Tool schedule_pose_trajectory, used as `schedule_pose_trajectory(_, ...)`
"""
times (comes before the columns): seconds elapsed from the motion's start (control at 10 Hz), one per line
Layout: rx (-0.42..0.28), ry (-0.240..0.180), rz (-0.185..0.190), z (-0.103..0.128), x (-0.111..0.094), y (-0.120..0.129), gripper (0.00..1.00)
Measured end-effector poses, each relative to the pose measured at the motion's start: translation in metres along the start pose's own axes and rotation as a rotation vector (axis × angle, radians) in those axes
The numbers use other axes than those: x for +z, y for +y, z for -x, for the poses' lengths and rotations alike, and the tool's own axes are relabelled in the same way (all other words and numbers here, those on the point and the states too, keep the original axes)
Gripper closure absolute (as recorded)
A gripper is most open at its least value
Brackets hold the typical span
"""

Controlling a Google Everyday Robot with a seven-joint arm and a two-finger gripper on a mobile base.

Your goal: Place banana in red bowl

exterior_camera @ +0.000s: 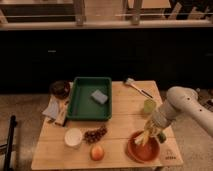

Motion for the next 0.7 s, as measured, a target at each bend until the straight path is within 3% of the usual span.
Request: schedule_pose_trajectory(0.7, -0.047, 0.015, 0.030, 0.0007, 0.0019, -0.0016, 0.95)
